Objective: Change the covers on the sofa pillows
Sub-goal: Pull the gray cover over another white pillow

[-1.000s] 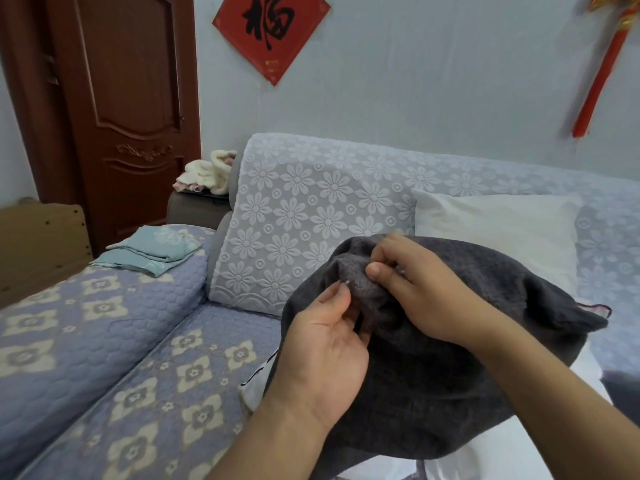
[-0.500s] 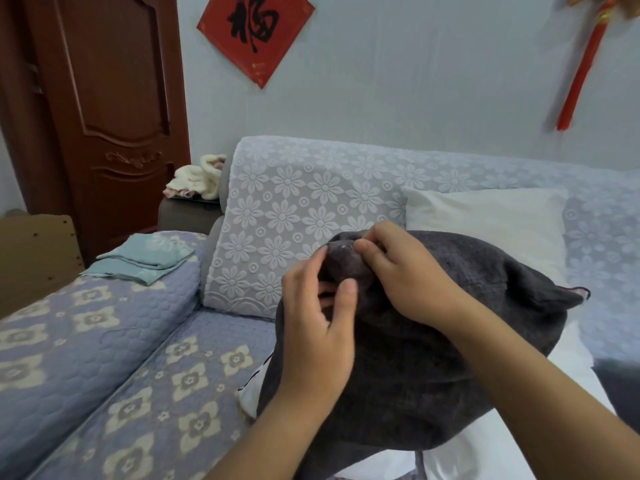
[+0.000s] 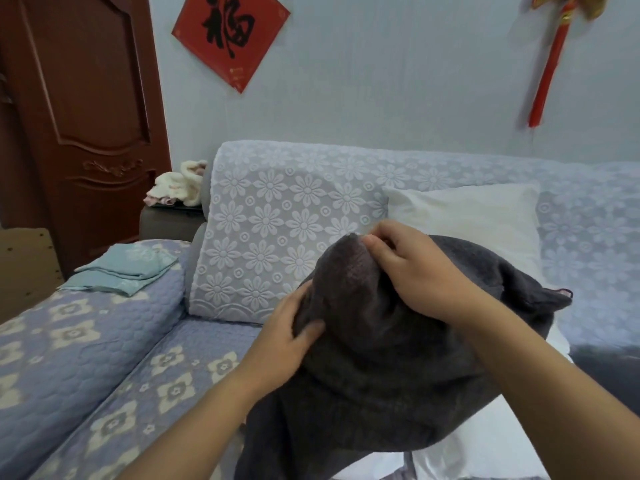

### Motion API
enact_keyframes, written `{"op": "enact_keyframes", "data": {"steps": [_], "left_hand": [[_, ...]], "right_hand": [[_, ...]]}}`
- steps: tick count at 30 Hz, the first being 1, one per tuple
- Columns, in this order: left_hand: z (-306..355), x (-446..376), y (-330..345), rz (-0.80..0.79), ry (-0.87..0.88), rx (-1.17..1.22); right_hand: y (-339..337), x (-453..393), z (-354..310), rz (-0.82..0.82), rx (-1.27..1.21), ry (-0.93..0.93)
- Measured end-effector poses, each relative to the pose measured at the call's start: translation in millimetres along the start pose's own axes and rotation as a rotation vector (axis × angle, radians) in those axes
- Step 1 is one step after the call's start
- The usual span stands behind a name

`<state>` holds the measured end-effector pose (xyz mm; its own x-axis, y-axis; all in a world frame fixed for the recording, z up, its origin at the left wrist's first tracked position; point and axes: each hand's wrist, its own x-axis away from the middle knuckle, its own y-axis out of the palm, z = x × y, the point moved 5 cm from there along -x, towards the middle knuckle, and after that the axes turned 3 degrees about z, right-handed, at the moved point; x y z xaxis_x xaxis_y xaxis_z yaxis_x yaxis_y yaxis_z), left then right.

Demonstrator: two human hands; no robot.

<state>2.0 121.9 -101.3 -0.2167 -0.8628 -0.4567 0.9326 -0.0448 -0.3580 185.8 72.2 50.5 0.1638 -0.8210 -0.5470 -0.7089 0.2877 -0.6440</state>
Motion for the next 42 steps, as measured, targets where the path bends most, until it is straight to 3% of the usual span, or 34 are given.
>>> {"op": "enact_keyframes", "data": {"steps": [2,3,5,7,9,11,14,15,19,24,27,30,34,38,42], "left_hand": [[-19,3,-10,0.112,-0.085,-0.019],[-31,4,-13,0.153,-0.11,-0.148],[-61,5,-13,0.131,-0.219,-0.361],[-78,8,-8,0.06,-0.324,-0.407],[-71,8,-13,0.12,-0.303,-0.402],[-67,8,-30,0.319,-0.365,-0.249],[-70,9,-39,0.473,-0.546,0.336],[-69,11,-36,0.467,-0.587,0.43],[-66,25,-28,0.427,-0.642,0.433],[-64,24,-2,0.107,-0.817,0.098],[-60,21,-7,0.11,-0.712,-0.019],[-38,19,-21,0.07,-0.627,0.137],[-10,26,-19,-0.125,-0.571,0.254],[-9,27,-25,-0.052,-0.602,0.524],[-8,24,-41,0.067,-0.569,0.431]], "right_hand": [[-12,-1,4,0.038,0.117,-0.029],[-16,0,9,0.047,0.116,-0.013],[-17,2,19,0.024,0.069,0.025],[-14,5,23,-0.019,0.021,0.034],[-14,7,24,-0.038,0.16,-0.025],[-17,8,33,-0.04,0.448,-0.095],[-19,8,55,0.065,0.586,-0.113],[-14,9,58,0.118,0.602,-0.144],[-10,25,57,0.36,0.452,-0.189],[-46,31,30,0.533,0.233,-0.125],[-58,23,14,0.552,0.216,-0.136],[-69,16,14,0.561,0.203,-0.11],[-70,12,14,0.57,0.198,-0.118],[-61,15,8,0.536,0.157,-0.163],[-53,21,6,0.522,0.153,-0.192]]}}
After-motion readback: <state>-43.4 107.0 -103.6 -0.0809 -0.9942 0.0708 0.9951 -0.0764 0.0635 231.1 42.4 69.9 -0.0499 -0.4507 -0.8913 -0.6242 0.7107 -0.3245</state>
